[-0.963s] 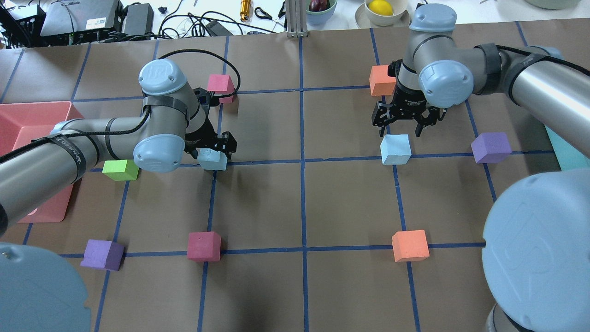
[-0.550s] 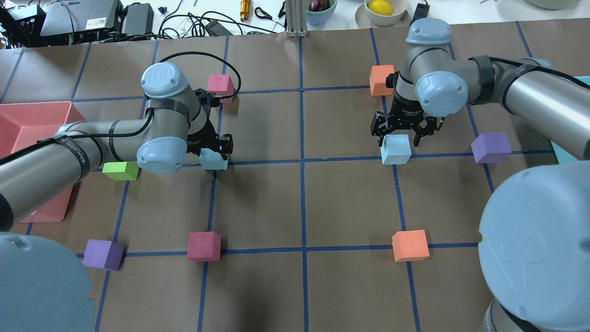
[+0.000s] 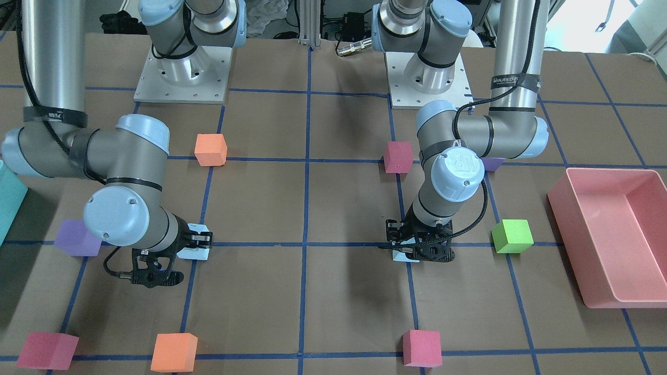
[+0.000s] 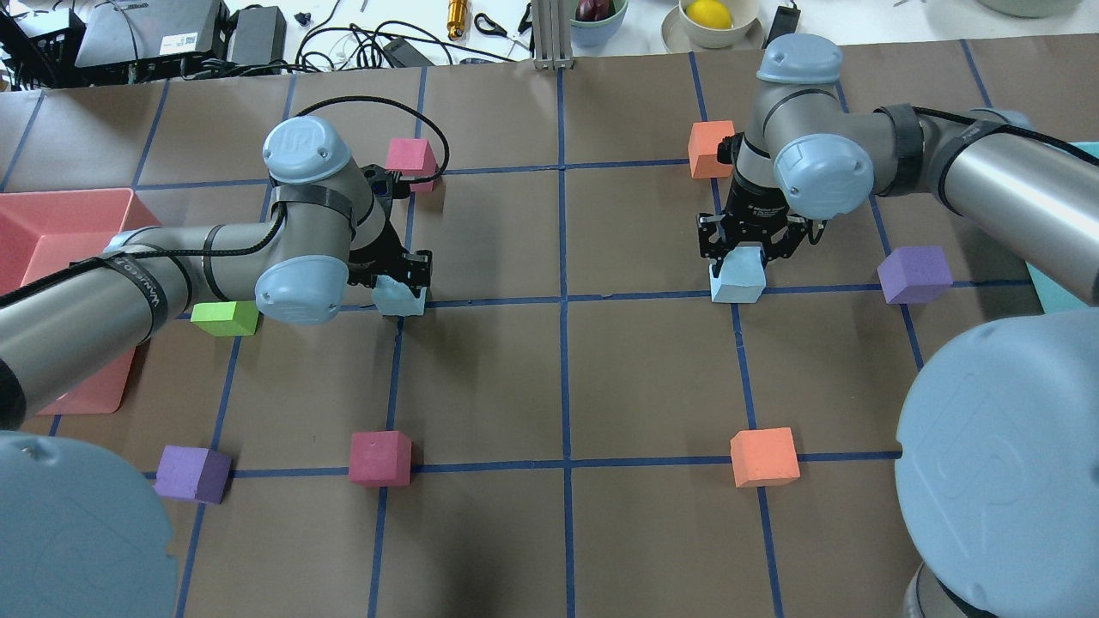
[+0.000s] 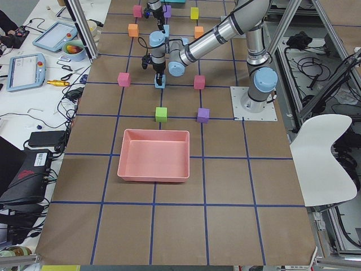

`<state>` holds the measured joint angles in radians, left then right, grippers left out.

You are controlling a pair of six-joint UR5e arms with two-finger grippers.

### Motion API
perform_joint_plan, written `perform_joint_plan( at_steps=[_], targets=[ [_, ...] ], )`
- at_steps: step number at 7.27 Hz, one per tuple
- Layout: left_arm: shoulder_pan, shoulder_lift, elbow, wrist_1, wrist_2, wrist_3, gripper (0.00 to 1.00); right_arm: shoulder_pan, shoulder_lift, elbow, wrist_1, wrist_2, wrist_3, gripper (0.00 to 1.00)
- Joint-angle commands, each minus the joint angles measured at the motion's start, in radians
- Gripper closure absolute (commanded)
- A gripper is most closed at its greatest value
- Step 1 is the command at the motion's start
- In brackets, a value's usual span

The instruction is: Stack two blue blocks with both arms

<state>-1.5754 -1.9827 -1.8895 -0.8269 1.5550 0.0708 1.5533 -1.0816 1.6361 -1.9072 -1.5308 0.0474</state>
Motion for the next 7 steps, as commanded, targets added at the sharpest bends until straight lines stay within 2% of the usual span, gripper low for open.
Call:
perform_joint_plan(
  at_steps=[1, 2, 3, 4, 7],
  targets=[
    [0.0, 0.001, 0.003, 0.003, 0.0, 0.0, 0.9, 0.074, -0.023, -0.044, 0.011, 0.076, 0.102, 1.0],
    [0.0, 0.001, 0.004, 0.005, 0.0, 0.0, 0.91, 0.159, -0.027, -0.048, -0.001, 0.067, 0.127, 1.0],
    [0.0, 0.001, 0.007, 0.005, 0.002, 0.0, 0.91, 0.233, -0.026, -0.047, -0.018, 0.075, 0.241, 1.0],
    [0.0, 0.008, 0.007, 0.005, 0.004, -0.002, 0.92, 0.282, -0.021, -0.044, -0.068, 0.072, 0.273, 1.0],
    [0.0, 0.022, 0.024, 0.002, 0.004, -0.002, 0.92, 0.344, 0.015, -0.036, -0.082, 0.078, 0.275, 1.0]
  ],
)
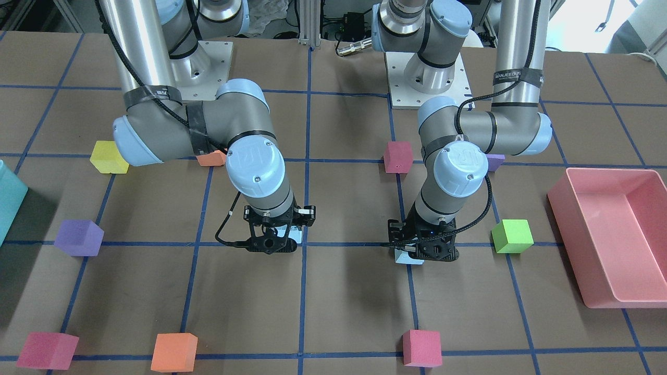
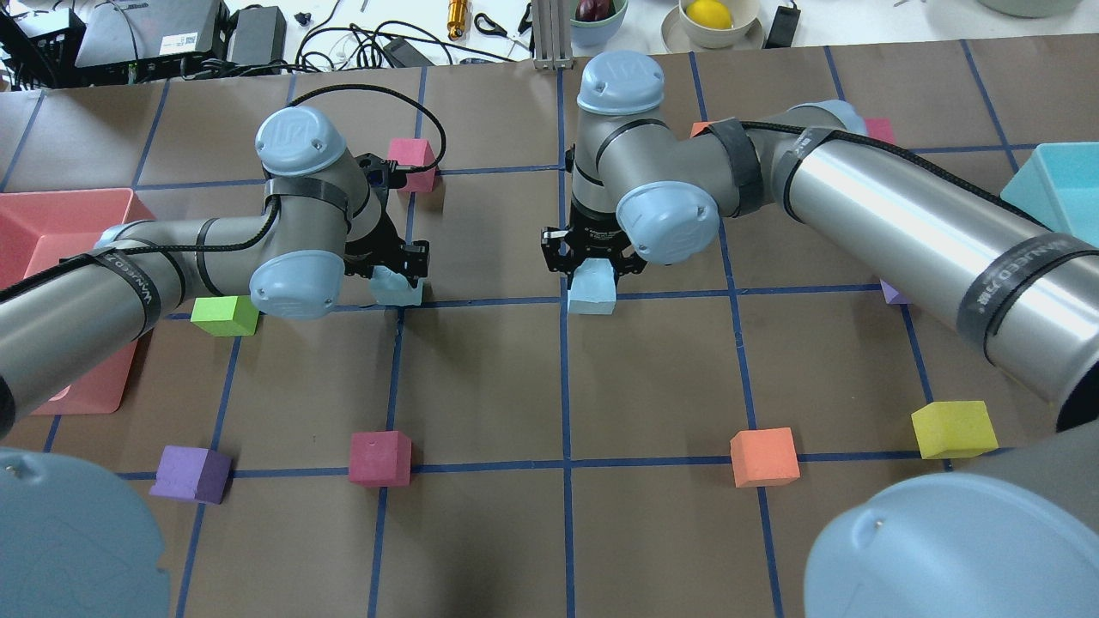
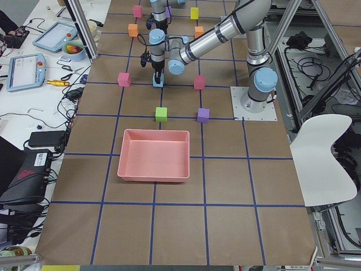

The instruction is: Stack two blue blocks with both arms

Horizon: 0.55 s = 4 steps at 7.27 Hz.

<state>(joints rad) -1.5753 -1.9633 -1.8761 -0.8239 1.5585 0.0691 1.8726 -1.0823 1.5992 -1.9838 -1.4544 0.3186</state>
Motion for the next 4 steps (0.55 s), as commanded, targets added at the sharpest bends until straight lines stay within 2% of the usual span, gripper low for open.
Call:
perform_joint_plan(
  at_steps=[1, 4],
  targets=[
    [-0.002, 0.009, 0.017, -0.009, 0.002, 0.0, 0.92, 0.031, 0.018, 0.002, -0.004, 0.003, 0.0, 1.0],
    [-0.011, 0.035, 0.048, -0.052, -0.005, -0.003, 0.92, 0.048, 0.035, 0.019, 0.013, 0.005, 0.0, 1.0]
  ],
)
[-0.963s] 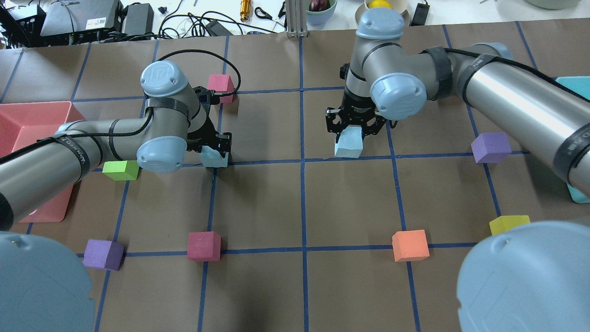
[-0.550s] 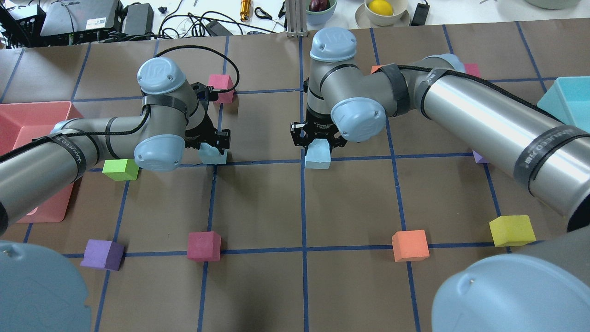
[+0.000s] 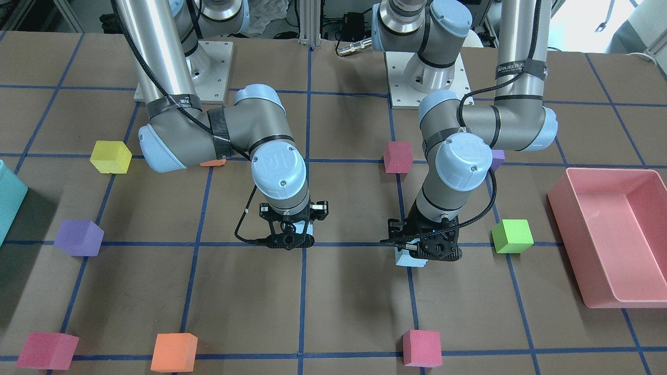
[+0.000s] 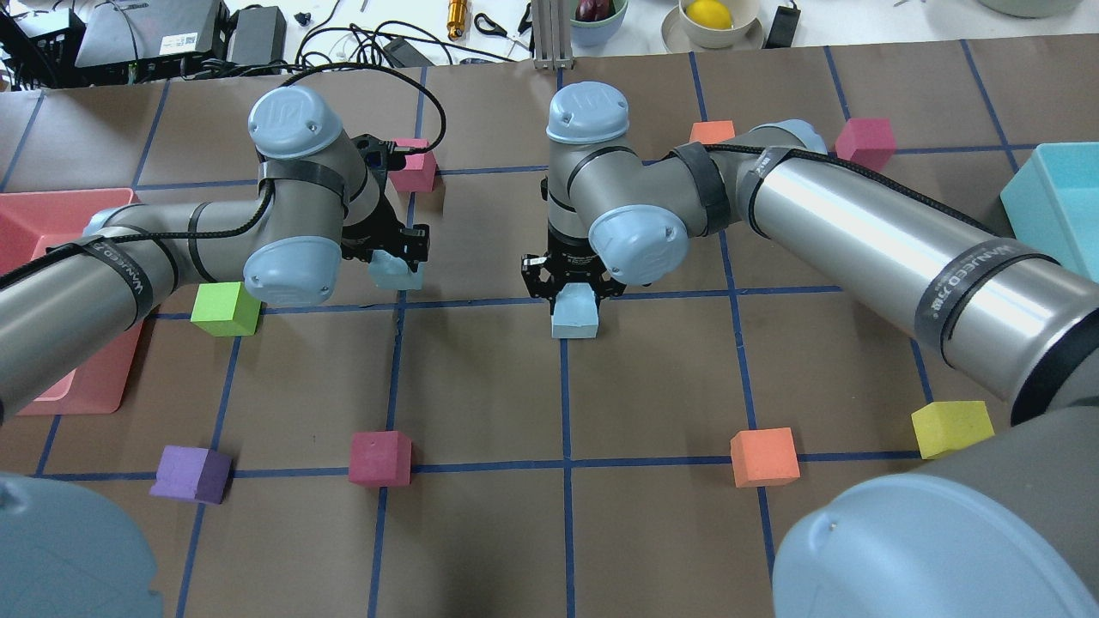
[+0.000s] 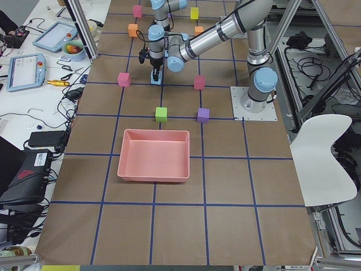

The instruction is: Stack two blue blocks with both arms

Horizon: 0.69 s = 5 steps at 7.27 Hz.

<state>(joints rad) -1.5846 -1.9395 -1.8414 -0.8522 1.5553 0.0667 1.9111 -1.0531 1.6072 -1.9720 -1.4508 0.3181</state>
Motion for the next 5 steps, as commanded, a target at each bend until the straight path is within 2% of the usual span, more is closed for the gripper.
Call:
perform_joint_plan(
  at_steps=[1, 2, 5],
  targets=[
    [-0.003, 0.02, 0.033, -0.057, -0.001, -0.001, 0.92, 0.011, 0.004, 0.025, -0.002, 0.006, 0.021, 1.0],
    [-0.006, 0.034, 0.048, -0.098, -0.003, -0.002, 0.92, 0.013, 0.002, 0.023, -0.004, 0.019, 0.028, 1.0],
    [-0.057, 0.086, 0.077, -0.181, 0.006, -0.011, 0.92, 0.013, 0.004, 0.026, -0.001, 0.055, 0.03, 0.81]
  ],
)
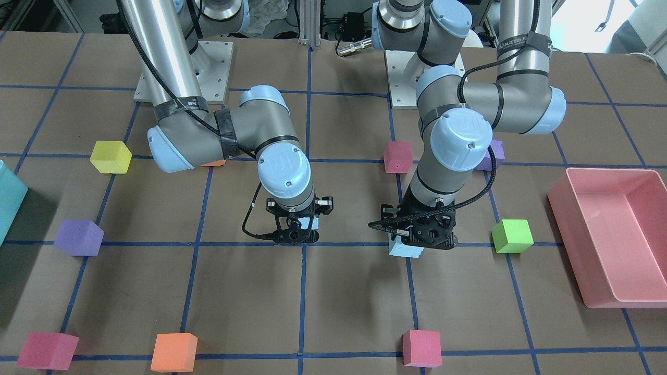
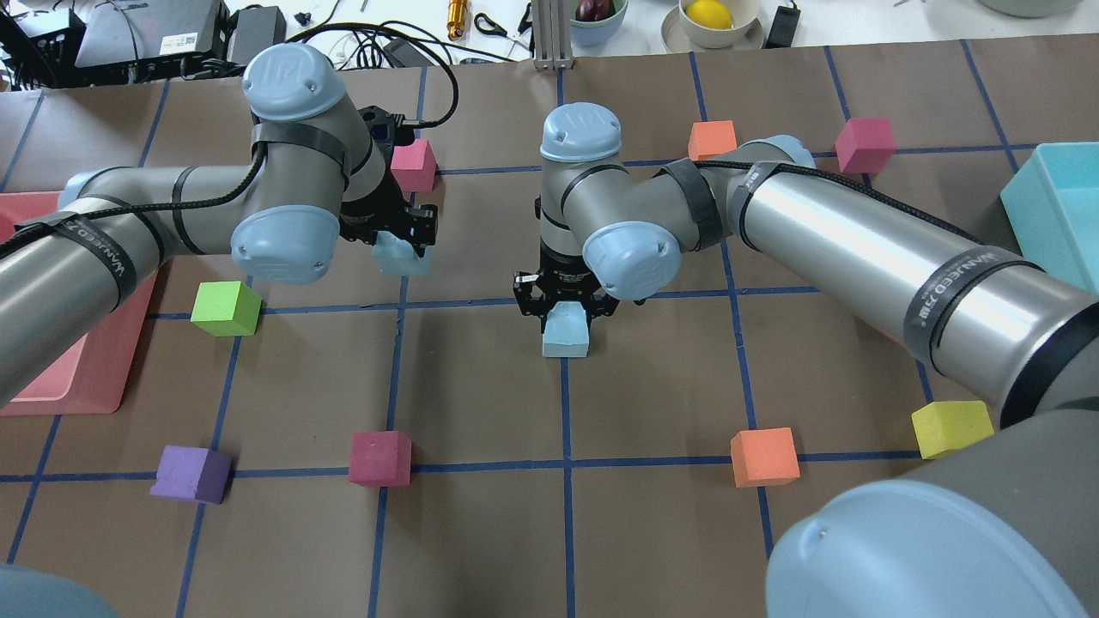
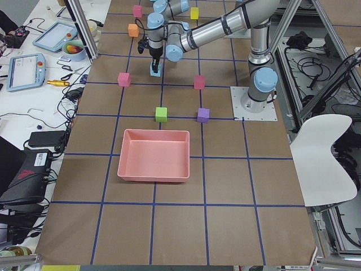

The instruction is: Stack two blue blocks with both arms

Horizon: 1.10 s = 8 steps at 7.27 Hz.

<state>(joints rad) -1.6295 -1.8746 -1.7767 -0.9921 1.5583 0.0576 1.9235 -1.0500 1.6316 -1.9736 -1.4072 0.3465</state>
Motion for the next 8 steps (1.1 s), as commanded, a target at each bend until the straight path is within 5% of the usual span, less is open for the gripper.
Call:
perform_joint_plan(
  at_steps=[1, 3, 8],
  targets=[
    [-0.012, 0.032, 0.013, -0.049, 0.003, -0.002, 0.92, 0.0, 0.001, 0.002, -0.005, 0.008, 0.003, 0.51],
    [-0.012, 0.035, 0.003, -0.049, -0.003, -0.004, 0.92, 0.0, -0.002, 0.01, -0.002, -0.007, 0.003, 0.05],
    [-0.02, 0.041, -0.006, -0.06, -0.006, -0.012, 0.92, -0.09, -0.108, -0.059, 0.131, -0.051, -0.033, 0.0]
  ],
)
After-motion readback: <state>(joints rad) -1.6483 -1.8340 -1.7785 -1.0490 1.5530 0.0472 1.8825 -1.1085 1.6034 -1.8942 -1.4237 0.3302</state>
